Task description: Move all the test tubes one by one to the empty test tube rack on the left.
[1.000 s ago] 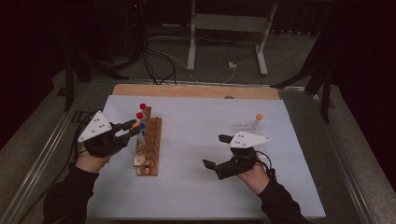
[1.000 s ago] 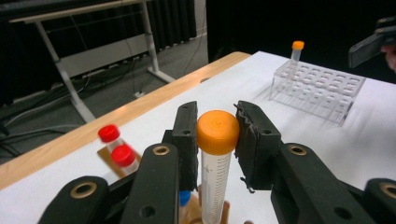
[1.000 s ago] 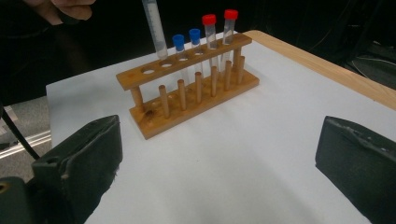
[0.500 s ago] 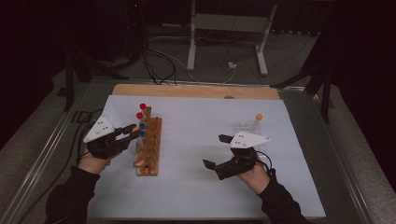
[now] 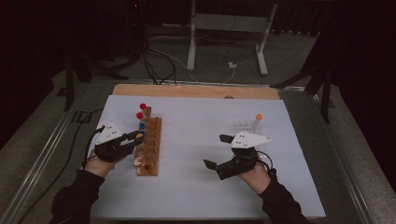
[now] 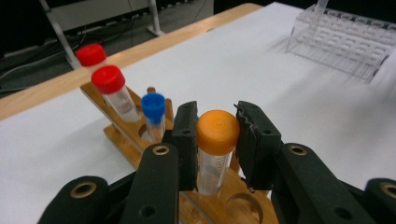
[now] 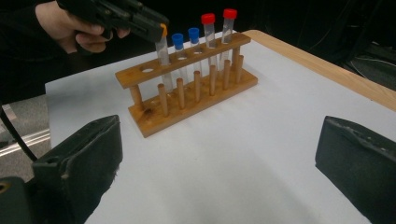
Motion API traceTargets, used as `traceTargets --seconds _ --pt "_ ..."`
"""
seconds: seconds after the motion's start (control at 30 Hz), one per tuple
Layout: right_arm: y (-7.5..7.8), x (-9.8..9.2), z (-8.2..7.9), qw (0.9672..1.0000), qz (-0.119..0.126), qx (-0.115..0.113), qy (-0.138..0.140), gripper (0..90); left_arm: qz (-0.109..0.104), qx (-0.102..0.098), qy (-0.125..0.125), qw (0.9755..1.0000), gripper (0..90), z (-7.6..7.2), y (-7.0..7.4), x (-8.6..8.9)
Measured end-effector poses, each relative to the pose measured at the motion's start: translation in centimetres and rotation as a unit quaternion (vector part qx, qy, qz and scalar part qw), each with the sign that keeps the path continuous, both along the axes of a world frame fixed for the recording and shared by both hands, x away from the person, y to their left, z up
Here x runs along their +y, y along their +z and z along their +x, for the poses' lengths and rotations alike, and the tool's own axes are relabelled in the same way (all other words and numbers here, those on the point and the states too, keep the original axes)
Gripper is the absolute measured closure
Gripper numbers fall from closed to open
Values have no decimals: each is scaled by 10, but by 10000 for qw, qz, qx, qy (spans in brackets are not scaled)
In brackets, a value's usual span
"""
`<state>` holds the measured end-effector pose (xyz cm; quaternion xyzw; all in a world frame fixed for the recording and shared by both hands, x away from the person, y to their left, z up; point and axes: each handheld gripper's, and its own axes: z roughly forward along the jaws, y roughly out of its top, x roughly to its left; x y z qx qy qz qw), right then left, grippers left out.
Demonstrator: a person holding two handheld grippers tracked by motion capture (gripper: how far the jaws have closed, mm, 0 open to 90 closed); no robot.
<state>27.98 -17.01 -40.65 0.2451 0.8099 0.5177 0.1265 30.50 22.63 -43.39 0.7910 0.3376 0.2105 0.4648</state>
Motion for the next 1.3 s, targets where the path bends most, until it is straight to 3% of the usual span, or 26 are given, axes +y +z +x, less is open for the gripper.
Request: traceTargets --seconds 0.3,0.53,0.73,0.83,0.97,1.07,1.3 --pt "1 -1 0 10000 16 -1 -2 6 78 177 -12 9998 713 3 -6 0" --pt "2 -2 0 10000 49 -11 -21 5 11 230 -105 9997 691 3 -8 -1" --pt "7 -9 2 9998 90 -110 -116 5 -164 149 -353 9991 393 -4 4 -6" --pt "14 -21 5 9992 124 -286 -265 6 -309 52 -499 9983 243 -10 12 -10" --pt "23 -47 13 9962 255 -549 -628 6 -546 -79 -587 9968 119 -16 22 -15" --pt "27 -69 21 9926 246 -581 -1036 6 -641 -97 -723 9953 25 -19 27 -18" --pt "15 -119 46 9805 323 -386 -1902 6 -893 -182 -923 9916 6 -22 31 -19"
